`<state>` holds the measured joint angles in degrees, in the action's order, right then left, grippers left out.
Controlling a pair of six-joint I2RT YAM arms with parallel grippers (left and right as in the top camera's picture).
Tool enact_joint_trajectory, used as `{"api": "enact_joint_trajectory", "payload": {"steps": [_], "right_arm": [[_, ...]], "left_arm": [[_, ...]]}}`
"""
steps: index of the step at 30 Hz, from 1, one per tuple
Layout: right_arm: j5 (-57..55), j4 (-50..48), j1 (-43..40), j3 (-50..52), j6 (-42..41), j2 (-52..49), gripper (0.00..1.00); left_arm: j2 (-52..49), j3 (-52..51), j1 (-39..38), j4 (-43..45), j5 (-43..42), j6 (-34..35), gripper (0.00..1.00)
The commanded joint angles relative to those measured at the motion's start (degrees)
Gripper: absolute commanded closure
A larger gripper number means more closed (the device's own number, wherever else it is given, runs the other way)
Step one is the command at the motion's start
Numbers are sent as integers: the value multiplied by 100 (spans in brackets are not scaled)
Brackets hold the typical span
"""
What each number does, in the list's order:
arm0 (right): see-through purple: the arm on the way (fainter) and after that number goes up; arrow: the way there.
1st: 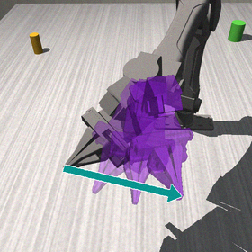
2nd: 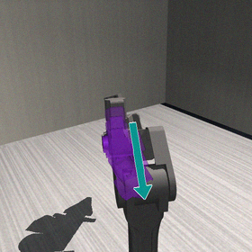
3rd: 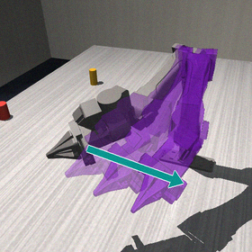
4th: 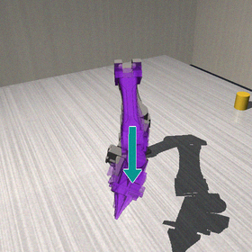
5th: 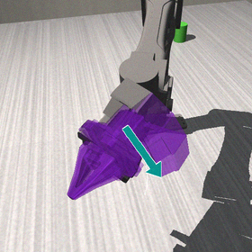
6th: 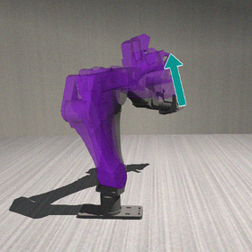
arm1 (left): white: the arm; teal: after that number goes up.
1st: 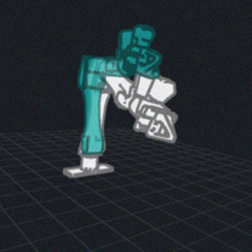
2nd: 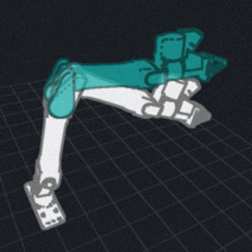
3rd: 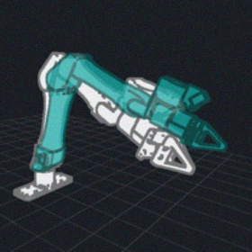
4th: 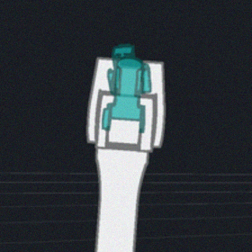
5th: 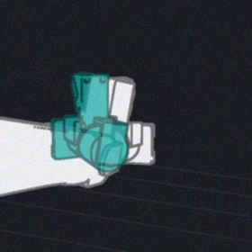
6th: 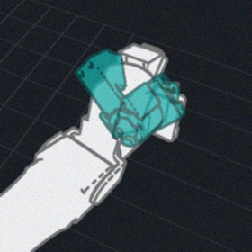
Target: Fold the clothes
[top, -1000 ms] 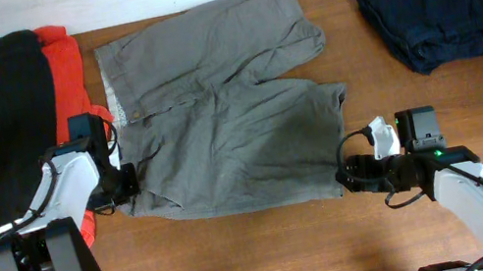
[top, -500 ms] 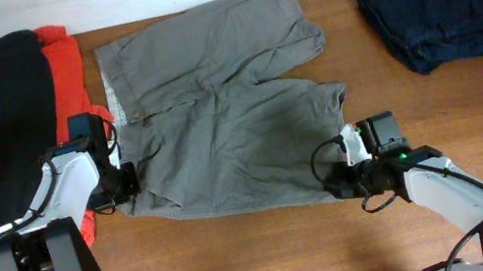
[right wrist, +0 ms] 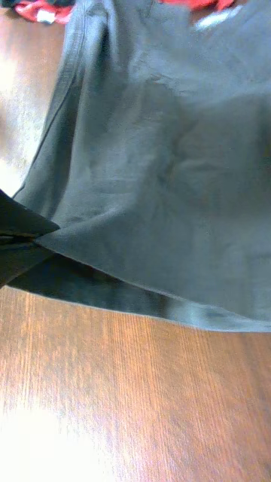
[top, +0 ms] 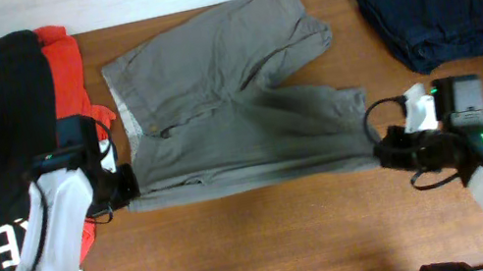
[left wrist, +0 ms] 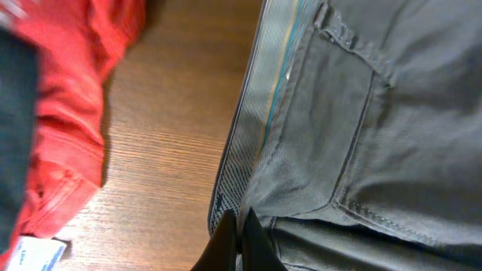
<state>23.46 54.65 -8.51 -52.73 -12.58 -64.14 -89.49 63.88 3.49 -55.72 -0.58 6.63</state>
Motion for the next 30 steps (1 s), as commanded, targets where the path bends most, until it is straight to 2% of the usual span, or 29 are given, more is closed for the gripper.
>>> {"api": "enact_joint_trajectory", "payload": {"steps": [1,9,18,24,30], "right_arm": [[-321,485,-343,-588,420,315,96],[-490,1412,-437,-1213,518,761,96],[-914,2538,-435,-2175,723,1421,96],[-750,1742,-426,-1943,874,1200,96],[-42,682,-372,-1792,1239,157,96]], "left_arm": [[979,-13,44,-37,48,63,99],[2704,-7,44,-219,50,66,99],[4024,-2,44,-444,144,68,99],[3683,-4,44,-557,363,68,100],[2865,-4,44,-667,949,326,100]]}}
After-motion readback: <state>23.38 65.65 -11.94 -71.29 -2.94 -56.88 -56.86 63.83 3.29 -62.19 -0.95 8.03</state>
